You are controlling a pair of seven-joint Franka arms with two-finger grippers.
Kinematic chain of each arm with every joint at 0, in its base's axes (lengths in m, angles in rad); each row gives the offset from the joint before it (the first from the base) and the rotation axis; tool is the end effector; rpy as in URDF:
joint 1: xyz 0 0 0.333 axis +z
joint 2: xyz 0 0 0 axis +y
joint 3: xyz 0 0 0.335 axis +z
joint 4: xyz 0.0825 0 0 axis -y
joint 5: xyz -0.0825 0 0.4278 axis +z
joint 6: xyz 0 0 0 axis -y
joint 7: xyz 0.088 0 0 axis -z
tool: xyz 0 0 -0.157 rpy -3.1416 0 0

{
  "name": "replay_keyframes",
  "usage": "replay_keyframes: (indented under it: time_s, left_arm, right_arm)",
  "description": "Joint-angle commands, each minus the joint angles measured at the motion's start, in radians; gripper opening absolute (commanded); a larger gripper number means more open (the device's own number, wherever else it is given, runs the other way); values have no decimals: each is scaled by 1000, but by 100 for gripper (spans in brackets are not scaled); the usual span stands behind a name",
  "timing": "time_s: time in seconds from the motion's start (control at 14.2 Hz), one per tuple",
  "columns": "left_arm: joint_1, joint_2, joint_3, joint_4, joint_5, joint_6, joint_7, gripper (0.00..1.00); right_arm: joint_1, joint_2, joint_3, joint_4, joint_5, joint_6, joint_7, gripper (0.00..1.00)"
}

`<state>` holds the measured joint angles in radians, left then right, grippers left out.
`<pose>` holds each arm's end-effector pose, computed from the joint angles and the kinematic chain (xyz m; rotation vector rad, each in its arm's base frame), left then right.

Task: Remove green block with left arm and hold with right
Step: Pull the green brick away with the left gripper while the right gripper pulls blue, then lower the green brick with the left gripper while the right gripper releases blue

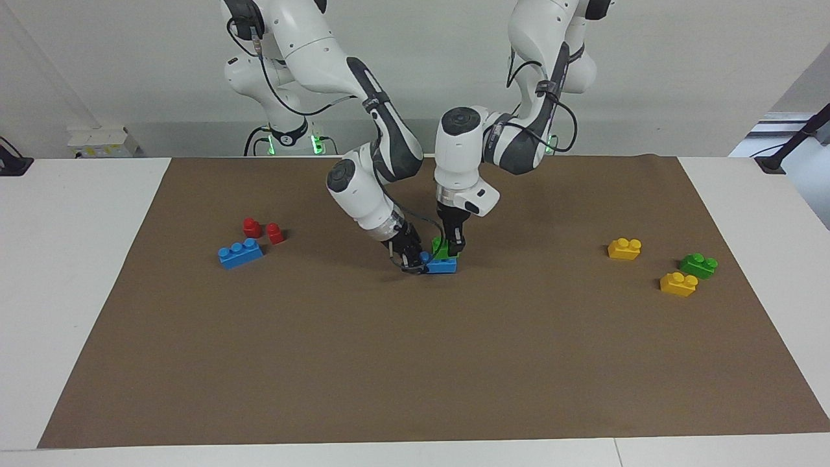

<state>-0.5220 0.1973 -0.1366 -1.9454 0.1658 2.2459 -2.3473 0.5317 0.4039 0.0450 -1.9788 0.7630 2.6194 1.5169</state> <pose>0.5260 -0.3907 0.3377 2.1214 2.1752 0.1752 0.5734 0.3740 0.2237 -1.9005 1.9055 0.4057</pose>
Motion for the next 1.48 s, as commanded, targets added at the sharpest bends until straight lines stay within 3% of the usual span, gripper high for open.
replay_keyframes:
  time_s: [0.0,0.21,0.49,0.71,1.2,1.41]
  left_arm:
    - [31,-74,-1,-17,12,-66,52,0]
    - [83,-120,-3,-14,0,-110,140,0]
    - [195,-136,-3,0,-32,-152,366,0]
    - [299,-137,-3,13,-81,-154,566,0]
    - [545,-124,0,22,-184,-121,1112,0]
    - [620,-98,2,19,-190,-69,1275,0]
  right_arm:
    - [-9,9,4,9,30,-4,-23,0]
    - [-47,9,1,70,25,-117,-24,0]
    - [-208,-16,-7,149,-72,-353,-76,0]
    - [-341,-42,-8,149,-169,-479,-234,0]
    - [-597,-59,-13,66,-254,-533,-527,0]
    - [-650,-60,-13,57,-269,-539,-598,0]
